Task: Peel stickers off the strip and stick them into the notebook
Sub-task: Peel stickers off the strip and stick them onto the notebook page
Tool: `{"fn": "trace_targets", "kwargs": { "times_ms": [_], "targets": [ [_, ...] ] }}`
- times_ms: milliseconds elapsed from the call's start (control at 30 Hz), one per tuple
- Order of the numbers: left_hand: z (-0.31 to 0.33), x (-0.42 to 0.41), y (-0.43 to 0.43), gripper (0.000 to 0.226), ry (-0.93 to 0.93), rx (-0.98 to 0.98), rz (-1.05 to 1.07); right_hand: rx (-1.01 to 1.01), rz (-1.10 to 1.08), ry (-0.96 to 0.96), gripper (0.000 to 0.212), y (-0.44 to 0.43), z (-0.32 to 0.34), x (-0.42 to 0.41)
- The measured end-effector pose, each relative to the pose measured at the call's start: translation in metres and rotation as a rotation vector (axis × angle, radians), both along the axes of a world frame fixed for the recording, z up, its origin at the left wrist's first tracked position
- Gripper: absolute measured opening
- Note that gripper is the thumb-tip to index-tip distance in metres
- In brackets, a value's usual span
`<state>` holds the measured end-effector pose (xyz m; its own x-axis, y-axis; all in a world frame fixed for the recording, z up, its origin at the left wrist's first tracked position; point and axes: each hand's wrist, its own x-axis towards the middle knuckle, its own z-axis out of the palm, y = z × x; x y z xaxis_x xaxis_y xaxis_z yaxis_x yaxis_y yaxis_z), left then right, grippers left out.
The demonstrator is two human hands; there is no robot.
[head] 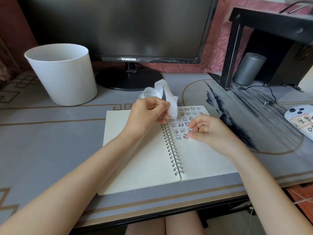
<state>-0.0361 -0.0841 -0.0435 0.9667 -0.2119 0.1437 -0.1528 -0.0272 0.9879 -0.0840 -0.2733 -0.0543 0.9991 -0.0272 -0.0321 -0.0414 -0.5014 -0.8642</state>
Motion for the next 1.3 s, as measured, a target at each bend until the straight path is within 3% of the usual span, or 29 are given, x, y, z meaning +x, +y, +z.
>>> {"fn": "trace_targets", "kwargs": {
  "times_ms": [133, 200, 333, 500, 633, 733, 1300],
  "targets": [
    [0.000, 0.000, 0.000, 0.021, -0.012, 0.003, 0.000, 0.011, -0.021, 0.001, 0.011, -0.001, 0.006, 0.002],
    [0.000, 0.000, 0.000, 0.022, -0.024, 0.019, 0.002, 0.038, -0.056, -0.085, 0.004, 0.003, 0.012, 0.004],
    [0.000, 0.000, 0.001, 0.022, -0.046, 0.025, 0.017, -0.016, -0.030, -0.332, 0.016, 0.021, 0.022, 0.010],
    [0.001, 0.000, 0.002, 0.024, -0.098, 0.030, 0.037, -0.004, -0.004, -0.416, 0.021, 0.034, 0.023, 0.015],
    [0.002, 0.000, 0.002, 0.029, -0.076, 0.020, 0.009, 0.157, -0.054, -0.438, 0.023, 0.032, 0.020, 0.016],
    [0.000, -0.001, 0.001, 0.019, -0.056, 0.049, -0.036, 0.224, -0.064, -0.433, 0.020, 0.030, 0.020, 0.017],
    [-0.004, 0.001, 0.000, 0.011, -0.074, -0.006, -0.058, 0.172, -0.063, -0.510, 0.019, 0.031, 0.013, 0.018]
  ]
}}
